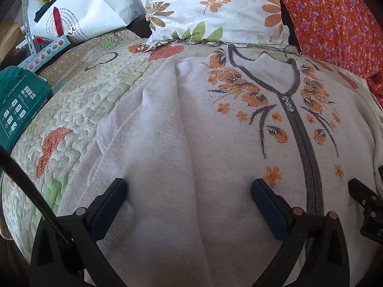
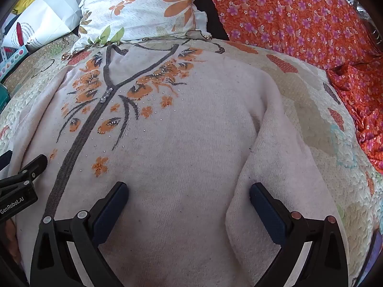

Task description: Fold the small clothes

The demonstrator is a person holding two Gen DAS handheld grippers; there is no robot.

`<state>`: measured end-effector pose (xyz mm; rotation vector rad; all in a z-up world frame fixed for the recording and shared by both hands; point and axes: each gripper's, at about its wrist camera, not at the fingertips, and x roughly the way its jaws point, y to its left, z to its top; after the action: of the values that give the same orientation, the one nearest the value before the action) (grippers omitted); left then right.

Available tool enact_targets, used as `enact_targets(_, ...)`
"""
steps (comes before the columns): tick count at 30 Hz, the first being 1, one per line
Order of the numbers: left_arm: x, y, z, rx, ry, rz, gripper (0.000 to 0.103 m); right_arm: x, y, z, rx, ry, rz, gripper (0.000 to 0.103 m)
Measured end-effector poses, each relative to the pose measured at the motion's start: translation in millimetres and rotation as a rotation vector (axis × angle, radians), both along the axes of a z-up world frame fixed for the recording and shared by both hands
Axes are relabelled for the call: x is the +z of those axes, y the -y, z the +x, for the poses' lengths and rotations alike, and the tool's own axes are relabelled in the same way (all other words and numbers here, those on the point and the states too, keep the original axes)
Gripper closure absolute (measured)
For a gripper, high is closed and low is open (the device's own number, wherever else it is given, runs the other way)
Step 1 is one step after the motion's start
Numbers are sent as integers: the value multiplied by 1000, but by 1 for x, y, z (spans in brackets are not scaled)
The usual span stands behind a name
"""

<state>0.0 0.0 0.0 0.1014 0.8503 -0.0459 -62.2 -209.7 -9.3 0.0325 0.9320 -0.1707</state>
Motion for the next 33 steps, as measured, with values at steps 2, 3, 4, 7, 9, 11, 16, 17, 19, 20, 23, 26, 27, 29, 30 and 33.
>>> enact_targets(2, 0, 0, 0, 0, -2, -2, 0, 0, 0, 0, 0, 1, 3, 0)
enact_targets(3, 0, 0, 0, 0, -1, -1, 0, 0, 0, 0, 0, 1, 3, 0)
enact_targets(4, 0, 0, 0, 0, -1, -2, 0, 0, 0, 0, 0, 1, 3, 0)
enact_targets(7, 0, 0, 0, 0, 0, -1, 0, 0, 0, 0, 0, 1, 3, 0)
enact_targets(9, 0, 0, 0, 0, 1, -2, 0, 0, 0, 0, 0, 1, 3, 0)
enact_targets(11, 0, 0, 0, 0, 2, -1, 0, 0, -1, 0, 0, 2, 3, 0)
enact_targets(16, 0, 1, -1, 4, 6, 14, 0, 0, -1, 0, 0, 2, 3, 0)
enact_targets(17, 0, 1, -1, 0, 8, 21, 0, 0, -1, 0, 0, 2, 3, 0)
enact_targets(19, 0, 0, -2, -14, 13, 26, 0, 0, -1, 0, 0, 3, 3, 0)
enact_targets(20, 1, 1, -3, -25, 13, 29, 0, 0, -1, 0, 0, 3, 3, 0)
enact_targets(23, 0, 0, -3, -35, 11, 31, 0, 0, -1, 0, 0, 3, 3, 0)
enact_targets(26, -1, 1, -6, -32, 33, 36, 0, 0, 0, 0, 0, 4, 3, 0)
enact_targets(27, -1, 1, -8, -31, 46, 36, 0, 0, 0, 0, 0, 4, 3, 0)
enact_targets(29, -1, -1, -8, -32, 50, 23, 0, 0, 0, 0, 0, 4, 3, 0)
enact_targets(30, -1, -3, -7, -32, 44, 12, 0, 0, -1, -1, 0, 4, 3, 0)
enact_targets(33, -1, -3, -7, -32, 46, 12, 0, 0, -1, -1, -1, 5, 1, 0)
